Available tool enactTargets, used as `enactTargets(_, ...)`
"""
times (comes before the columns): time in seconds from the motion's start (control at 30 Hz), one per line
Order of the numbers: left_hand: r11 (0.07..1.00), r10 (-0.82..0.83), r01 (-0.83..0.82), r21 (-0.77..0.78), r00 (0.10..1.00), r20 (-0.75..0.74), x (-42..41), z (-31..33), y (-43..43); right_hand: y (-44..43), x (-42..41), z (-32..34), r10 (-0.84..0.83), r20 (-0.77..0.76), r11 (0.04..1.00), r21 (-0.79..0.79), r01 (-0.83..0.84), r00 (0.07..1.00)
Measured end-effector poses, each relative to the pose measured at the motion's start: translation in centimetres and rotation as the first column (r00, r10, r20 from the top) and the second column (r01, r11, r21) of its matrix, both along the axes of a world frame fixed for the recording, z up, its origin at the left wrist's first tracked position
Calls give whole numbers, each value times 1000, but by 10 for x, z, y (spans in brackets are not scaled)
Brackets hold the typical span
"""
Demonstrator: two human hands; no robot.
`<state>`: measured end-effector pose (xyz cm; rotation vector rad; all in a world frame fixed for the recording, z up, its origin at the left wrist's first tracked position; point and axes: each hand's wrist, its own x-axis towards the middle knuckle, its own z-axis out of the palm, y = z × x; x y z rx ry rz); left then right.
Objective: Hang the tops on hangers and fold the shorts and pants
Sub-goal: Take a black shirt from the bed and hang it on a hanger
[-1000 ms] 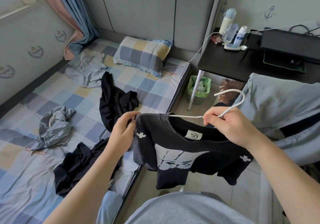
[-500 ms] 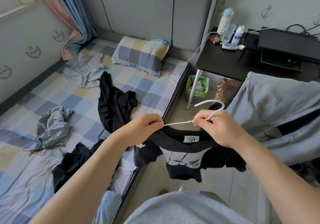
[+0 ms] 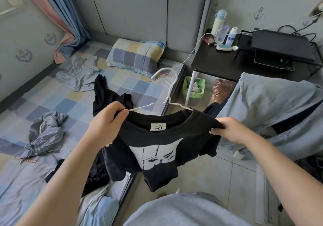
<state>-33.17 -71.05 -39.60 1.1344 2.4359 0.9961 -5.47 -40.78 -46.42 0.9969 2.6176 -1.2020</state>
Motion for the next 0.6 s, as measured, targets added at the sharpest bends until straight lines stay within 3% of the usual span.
enactTargets(0.17,1000,-14,15,9,987,-160,-10,-2,-10,3,-10,2,-81,33,992,102,77,996)
enactTargets(0.3,996,-83,85,2,978,-194,-19,-5,-15,2,-18,11,-156,-71,984,72,161,985)
enactTargets(0.43,988,-129,95,-125,942,-310,-19,-10,-15,3,-22,31,-185,-169,974,103,204,968)
enactTargets(0.5,997,-55,38,-62,952,-301,-17,-10,-11,-2,-25,42,-150,-238,958,206,201,959)
enactTargets(0.6,989,97,-79,123,983,-154,-14,-6,-6,-14,-25,49,-62,-334,937,305,170,941)
